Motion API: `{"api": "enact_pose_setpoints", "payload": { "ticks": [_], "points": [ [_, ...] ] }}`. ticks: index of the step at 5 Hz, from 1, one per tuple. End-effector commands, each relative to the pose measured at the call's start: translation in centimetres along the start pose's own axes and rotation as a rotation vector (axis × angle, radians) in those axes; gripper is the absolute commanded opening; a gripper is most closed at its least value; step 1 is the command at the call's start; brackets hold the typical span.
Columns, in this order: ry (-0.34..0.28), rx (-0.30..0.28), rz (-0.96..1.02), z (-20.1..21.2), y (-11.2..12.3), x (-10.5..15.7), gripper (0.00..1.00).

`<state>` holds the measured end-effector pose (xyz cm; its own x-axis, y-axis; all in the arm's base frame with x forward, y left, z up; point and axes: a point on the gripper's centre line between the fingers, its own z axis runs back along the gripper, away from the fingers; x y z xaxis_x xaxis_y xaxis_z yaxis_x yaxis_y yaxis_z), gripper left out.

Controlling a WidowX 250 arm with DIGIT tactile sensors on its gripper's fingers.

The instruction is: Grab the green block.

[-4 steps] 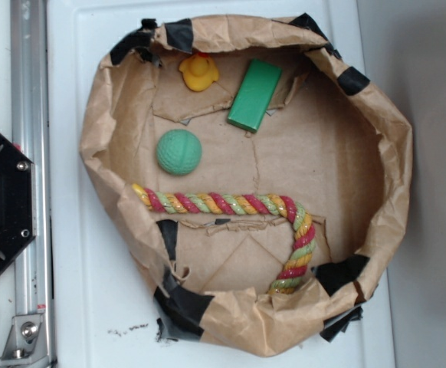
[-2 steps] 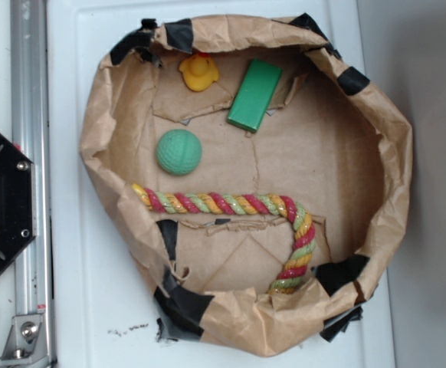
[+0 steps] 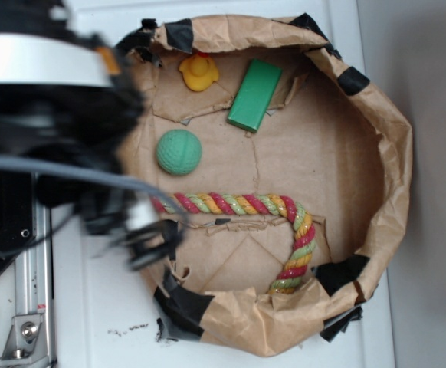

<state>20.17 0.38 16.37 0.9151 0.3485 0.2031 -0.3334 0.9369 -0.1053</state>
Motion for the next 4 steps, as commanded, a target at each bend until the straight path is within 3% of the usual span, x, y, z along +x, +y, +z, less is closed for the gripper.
{"api": "enact_pose_setpoints", "payload": {
  "ticks": [1,3,4],
  "points": [
    [-0.133,0.015,0.250,-4.4,-0.3,5.8,1.00],
    [0.002,0.019,0.475,-12.0,1.4,6.2,1.00],
    [-0.031,0.032,0.500,-13.7,3.9,5.8,1.00]
  ]
}}
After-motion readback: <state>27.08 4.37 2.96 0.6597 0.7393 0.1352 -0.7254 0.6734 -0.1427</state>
